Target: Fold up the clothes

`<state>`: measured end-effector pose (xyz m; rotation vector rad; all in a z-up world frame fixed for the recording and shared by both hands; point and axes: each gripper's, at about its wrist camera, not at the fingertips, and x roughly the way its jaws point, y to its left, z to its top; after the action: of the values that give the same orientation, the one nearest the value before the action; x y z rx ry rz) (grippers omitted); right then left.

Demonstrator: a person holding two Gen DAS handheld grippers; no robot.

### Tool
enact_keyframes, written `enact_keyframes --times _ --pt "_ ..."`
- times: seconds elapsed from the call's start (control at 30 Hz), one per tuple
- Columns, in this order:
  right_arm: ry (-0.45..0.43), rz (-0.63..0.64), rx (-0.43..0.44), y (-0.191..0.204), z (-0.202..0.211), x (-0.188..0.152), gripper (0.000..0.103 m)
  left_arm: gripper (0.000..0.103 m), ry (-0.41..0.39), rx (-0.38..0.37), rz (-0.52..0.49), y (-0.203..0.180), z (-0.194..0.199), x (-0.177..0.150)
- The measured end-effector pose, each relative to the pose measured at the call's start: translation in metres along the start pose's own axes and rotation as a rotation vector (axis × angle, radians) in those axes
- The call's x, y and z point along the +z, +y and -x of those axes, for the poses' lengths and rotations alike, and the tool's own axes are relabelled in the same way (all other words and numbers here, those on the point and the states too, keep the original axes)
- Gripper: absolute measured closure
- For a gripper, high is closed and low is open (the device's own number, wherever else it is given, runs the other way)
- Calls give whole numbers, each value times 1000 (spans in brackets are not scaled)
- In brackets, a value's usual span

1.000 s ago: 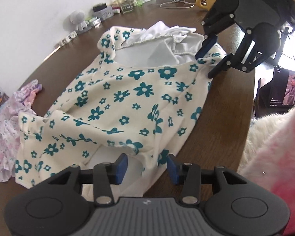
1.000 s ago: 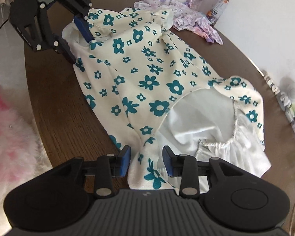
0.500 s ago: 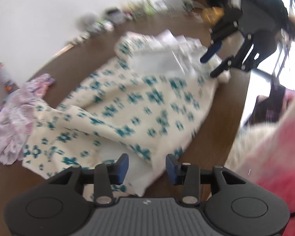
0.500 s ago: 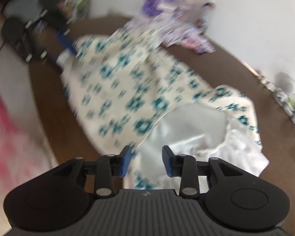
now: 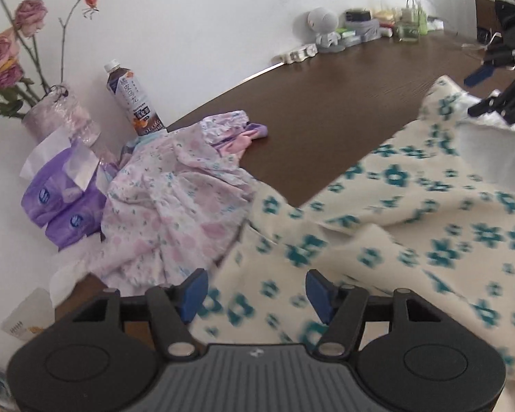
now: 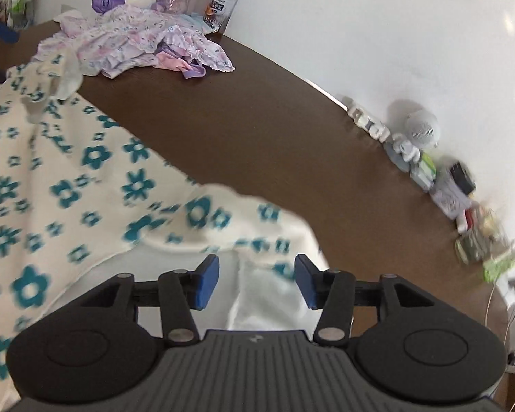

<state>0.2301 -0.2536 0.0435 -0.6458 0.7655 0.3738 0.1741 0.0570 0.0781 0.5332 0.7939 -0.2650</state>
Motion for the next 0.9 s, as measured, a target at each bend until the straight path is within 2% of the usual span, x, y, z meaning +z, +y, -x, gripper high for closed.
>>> enact_keyframes --times 0.07,0.13,0.23,0.27,0.3,0.33,0.37,0.4,0.43,0.5,0.57,0.63,0.83,0.9 --pt "11 88 -5 1 -16 5 31 41 -3 -17 -54 5 -21 5" --pt "32 142 21 1 -32 6 31 41 14 -70 -104 6 -38 9" --pt "62 95 107 -7 -45 8 31 43 44 -140 -145 5 -55 12" --pt "61 72 131 -11 -48 9 32 47 52 -156 -147 5 -59 12" --pt "61 47 157 -15 -50 10 35 57 57 -179 -141 6 -61 13" --pt "65 20 185 -19 -52 9 40 64 61 -207 -132 7 -62 13" --pt "66 0 214 -20 -52 9 56 84 60 -225 -116 8 -63 13" --pt "67 -19 242 -22 -53 9 87 98 55 -232 -93 8 -63 13" --pt "64 -25 254 -21 -52 8 91 98 48 -231 -77 7 -63 12" --pt "29 44 187 -7 -41 6 96 100 23 -197 -75 0 -56 8" --pt "-9 108 120 6 -30 4 97 100 -9 -152 -83 -7 -43 4" --pt "-90 140 39 12 -3 5 97 100 -55 -90 -81 -10 -23 3" --pt "-346 218 -215 17 91 15 97 100 -283 139 -84 -9 72 10" --pt "-398 224 -274 14 110 20 97 100 -343 214 -98 -11 94 16"
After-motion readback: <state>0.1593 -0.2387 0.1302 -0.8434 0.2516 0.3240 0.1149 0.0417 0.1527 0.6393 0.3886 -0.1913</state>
